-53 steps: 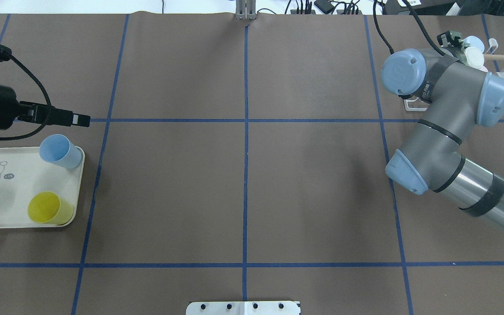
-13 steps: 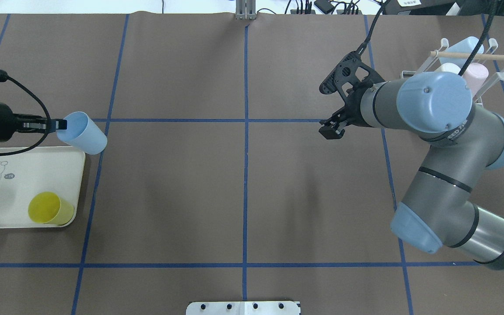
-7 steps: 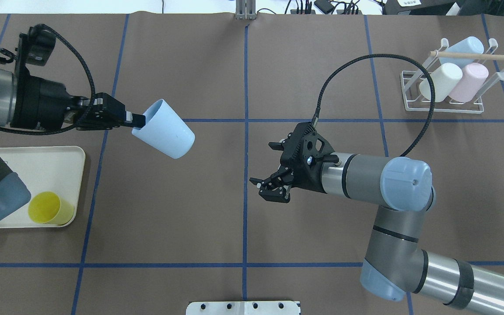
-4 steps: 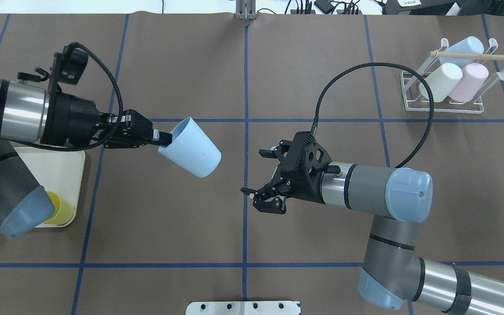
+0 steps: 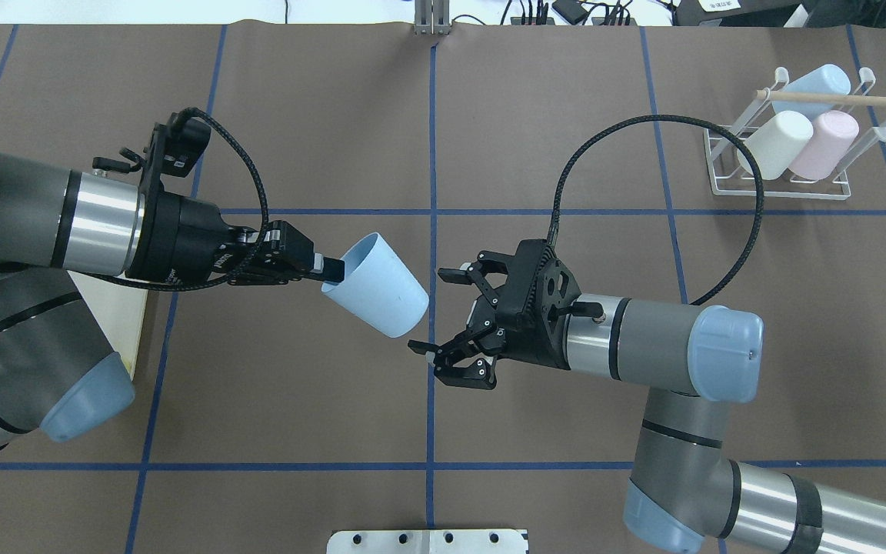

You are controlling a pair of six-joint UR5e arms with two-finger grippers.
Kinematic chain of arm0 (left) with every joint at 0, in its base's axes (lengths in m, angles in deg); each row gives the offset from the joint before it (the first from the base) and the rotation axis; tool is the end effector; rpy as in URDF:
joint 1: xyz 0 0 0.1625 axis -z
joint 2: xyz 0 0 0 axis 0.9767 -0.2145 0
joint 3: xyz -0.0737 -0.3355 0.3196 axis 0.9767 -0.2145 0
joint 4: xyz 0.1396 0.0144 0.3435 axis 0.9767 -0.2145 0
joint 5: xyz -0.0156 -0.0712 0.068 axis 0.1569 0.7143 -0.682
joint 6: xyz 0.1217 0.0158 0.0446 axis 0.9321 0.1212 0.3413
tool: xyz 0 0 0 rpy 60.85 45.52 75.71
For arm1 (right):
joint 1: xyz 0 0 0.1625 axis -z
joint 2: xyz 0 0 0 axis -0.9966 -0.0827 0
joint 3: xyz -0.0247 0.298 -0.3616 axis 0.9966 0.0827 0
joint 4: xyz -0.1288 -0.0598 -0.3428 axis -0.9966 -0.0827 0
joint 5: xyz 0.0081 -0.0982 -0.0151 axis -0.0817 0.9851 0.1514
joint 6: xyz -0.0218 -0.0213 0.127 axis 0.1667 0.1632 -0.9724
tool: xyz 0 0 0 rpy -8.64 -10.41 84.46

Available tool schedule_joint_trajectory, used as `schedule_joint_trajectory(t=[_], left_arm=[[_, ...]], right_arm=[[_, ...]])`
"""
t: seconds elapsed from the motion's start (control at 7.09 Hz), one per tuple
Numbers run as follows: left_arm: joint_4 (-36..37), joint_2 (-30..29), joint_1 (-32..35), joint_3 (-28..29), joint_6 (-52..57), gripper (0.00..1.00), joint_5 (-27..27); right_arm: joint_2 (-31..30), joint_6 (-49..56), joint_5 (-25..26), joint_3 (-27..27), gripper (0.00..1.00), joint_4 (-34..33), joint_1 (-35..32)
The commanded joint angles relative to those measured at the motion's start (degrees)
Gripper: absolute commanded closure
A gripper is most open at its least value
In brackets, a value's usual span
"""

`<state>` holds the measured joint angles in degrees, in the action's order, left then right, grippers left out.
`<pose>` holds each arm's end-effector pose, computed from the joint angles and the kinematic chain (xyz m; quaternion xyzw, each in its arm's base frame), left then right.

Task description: Transfer IKEA cup to right arm and place on rack

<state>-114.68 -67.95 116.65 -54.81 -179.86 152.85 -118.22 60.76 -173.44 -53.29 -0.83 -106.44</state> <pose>0.3667 -0.3724 0.2605 0.0454 0.7564 -0.0014 0.6526 -0.4826 -0.3207 0.2765 0.5596 -0.5661 -0.2788 0.5373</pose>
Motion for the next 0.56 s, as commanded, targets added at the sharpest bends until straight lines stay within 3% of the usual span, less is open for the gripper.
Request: schedule_joint_trajectory(t=[0.0,0.42], left_arm=[[-0.1,-0.4,-1.4,0.7,0.0,1.0,-2.4],[-0.2,-1.1,-3.0,2.5,0.0,1.0,-4.7]], right_arm=[[0.0,0.1,0.1,0.0,0.01,0.3,0.2],[0.1,0.1,0.9,-0.3,0.01,0.3,0.2]])
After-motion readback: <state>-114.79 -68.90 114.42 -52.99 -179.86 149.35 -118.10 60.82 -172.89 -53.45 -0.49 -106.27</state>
